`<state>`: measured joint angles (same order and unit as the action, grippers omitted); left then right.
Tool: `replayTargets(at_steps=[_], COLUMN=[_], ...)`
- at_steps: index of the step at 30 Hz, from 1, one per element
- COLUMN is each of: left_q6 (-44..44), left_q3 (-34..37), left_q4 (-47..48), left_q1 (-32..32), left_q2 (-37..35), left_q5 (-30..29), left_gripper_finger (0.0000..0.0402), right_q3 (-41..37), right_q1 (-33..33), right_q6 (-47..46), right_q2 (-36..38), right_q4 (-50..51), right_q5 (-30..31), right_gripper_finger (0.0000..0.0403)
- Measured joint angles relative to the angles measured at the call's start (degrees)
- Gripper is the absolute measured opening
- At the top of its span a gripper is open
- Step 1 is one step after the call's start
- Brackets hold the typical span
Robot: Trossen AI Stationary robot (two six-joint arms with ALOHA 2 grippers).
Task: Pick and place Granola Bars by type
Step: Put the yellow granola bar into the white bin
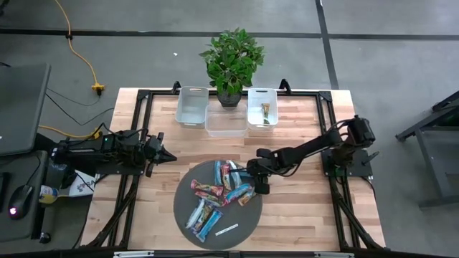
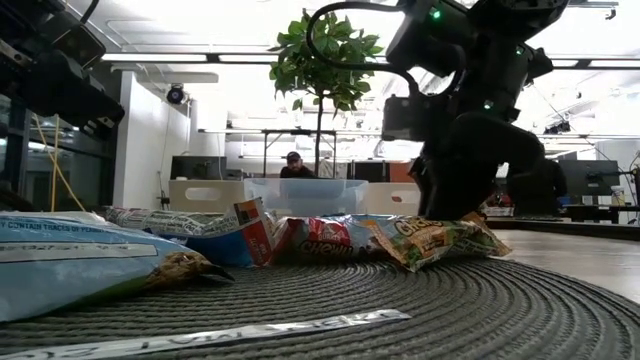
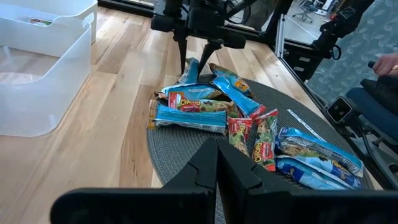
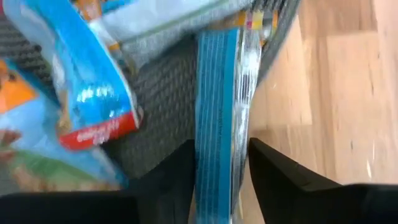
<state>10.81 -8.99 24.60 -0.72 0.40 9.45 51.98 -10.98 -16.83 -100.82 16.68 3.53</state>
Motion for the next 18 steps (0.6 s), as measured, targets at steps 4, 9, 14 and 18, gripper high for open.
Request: replayTargets(at_steps=[4, 9, 14, 18], left_q6=[0.00, -0.01, -0.02, -0.02], left_q3=[0.00, 0.00, 0.00, -0.02], left_q4=[-0.02, 0.00, 0.00, 0.00], left_q1=[0.01, 0.01, -0.02, 0.00], left_q2=[0.01, 0.00, -0.01, -0.02], left_q5=[-0.24, -0.20, -0.15, -0.13], left_gripper_finger=[0.0001, 0.0001, 0.0001, 0.0001], right_q3=[-0.18, -0.15, -0.12, -0.10], right_q1=[0.35, 1.48, 1.54, 1.54], right_q6=[-3.73, -5.55, -4.65, -3.72], right_q2=[2.47, 4.81, 5.10, 5.10], right_q4=[3.43, 5.71, 5.56, 5.49], right_q5=[1.07, 1.62, 0.25, -0.92], right_gripper_finger=[0.0124, 0.0121, 0.0121, 0.0121])
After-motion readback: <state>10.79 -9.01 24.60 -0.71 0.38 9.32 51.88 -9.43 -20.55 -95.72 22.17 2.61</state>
